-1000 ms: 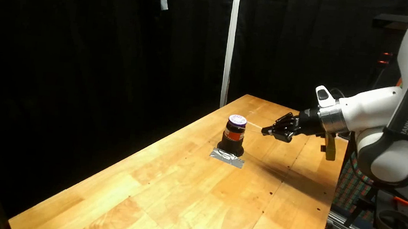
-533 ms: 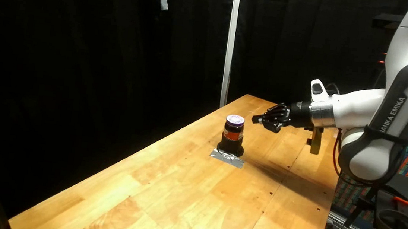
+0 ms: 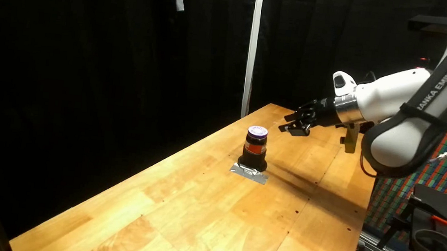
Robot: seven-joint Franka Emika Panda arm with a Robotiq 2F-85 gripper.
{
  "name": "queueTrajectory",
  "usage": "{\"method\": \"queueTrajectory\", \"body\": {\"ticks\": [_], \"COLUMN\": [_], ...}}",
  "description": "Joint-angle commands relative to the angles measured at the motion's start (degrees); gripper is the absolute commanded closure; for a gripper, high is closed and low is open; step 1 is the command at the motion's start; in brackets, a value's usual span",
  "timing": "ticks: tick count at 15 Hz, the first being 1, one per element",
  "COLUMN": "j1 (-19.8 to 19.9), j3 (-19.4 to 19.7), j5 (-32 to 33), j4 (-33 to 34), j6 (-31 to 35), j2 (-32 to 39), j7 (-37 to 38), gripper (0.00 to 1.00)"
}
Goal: Put the rubber band on the bottom of the brown coffee cup
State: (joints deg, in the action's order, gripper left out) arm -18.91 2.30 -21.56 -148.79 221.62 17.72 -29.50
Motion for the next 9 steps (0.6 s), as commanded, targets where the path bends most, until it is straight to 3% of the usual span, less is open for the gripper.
{"method": "queueTrajectory", "body": {"ticks": [1, 3, 6, 9], "j1": [-13.7, -22.0, -30.0, -36.5], "j3": [12.7, 21.2, 29.3, 33.9], "j5": [-16.3, -26.4, -41.3, -55.3], "j4": [-0.3, 1.3, 3.0, 3.1], "j6": [-16.0, -20.0, -23.3, -24.0], "j2": [-9.7, -7.8, -5.4, -4.3], "j7": [-15.5, -24.7, -37.8, -46.8], "gripper": [0.15, 0.01, 0.0, 0.0]}}
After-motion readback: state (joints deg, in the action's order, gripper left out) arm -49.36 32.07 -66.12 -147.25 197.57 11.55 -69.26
